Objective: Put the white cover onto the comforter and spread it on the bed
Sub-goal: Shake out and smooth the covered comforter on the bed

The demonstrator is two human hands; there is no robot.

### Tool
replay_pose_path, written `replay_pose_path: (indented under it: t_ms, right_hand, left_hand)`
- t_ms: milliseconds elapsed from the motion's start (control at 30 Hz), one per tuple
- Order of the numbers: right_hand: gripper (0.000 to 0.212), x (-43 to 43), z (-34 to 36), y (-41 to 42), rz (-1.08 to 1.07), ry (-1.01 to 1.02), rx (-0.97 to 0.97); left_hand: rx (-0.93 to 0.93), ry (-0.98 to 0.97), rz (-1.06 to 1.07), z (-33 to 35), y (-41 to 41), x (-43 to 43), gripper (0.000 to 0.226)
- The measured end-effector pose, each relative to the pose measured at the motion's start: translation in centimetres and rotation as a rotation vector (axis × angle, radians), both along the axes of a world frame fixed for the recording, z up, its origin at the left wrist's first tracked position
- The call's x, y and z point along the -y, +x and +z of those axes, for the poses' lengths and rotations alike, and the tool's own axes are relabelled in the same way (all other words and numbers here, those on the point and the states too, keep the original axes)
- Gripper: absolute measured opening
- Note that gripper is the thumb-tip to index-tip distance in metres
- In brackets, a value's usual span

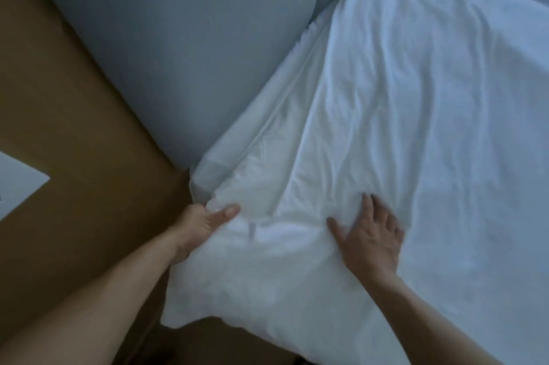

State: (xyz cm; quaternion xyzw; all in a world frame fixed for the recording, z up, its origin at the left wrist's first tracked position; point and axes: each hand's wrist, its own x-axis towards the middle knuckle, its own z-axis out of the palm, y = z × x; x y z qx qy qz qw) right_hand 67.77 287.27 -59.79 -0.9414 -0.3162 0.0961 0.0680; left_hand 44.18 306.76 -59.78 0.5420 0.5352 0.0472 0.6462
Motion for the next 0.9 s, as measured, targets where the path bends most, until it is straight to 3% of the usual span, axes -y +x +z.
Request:
replay_pose_path:
  t_ms: [167, 267, 467, 500, 567, 633, 667, 767, 900]
  right_hand:
    - [0.057, 0.2, 1.2, -0.2, -0.243, -0.083, -0.169]
    - [0.044, -0.1, 1.1, -0.5, -0.239, -0.148, -0.263]
    - [0.027, 0.7, 2.2, -0.2, -0.322, 0.03, -0.18]
    - [0.031, 1.3, 2.5, -0.1, -0.347, 0.04, -0.149]
    - [0.058, 2.3, 3.1, 0.9, -0.445, 0.039, -0.121]
    - [0.081, 3.3, 3.5, 1.9, -0.53, -0.067, -0.157]
    - [0.082, 3.7, 3.5, 2.2, -0.538, -0.134, -0.191]
    - [0.056, 4.1, 3.0, 2.5, -0.443, -0.208, -0.262]
    - [0.029, 4.5, 2.1, 2.4, -0.371, -0.101, -0.23]
  left_hand:
    - [0.024, -0.076, -0.037, -0.2, -0.6, -0.8, 0.081]
    - [-0.043, 0.032, -0.048, -0.9, -0.5, -0.5, 0.076]
    - [-0.118, 0.236, -0.119, -1.2, -0.8, -1.0, 0.089]
    - [-0.117, 0.242, -0.11, -1.2, -0.9, -0.9, 0.087]
    - [-0.119, 0.272, -0.086, -1.1, -0.8, -0.6, 0.073]
    - [-0.149, 0.326, -0.08, -1.2, -0.5, -0.4, 0.059]
    - [-0.159, 0.354, -0.081, -1.3, -0.4, -0.3, 0.057]
    - [-0.185, 0.388, -0.081, -1.4, -0.1, 0.2, 0.05]
    - [-0.262, 0.465, -0.079, -1.1, 0.4, 0.8, 0.053]
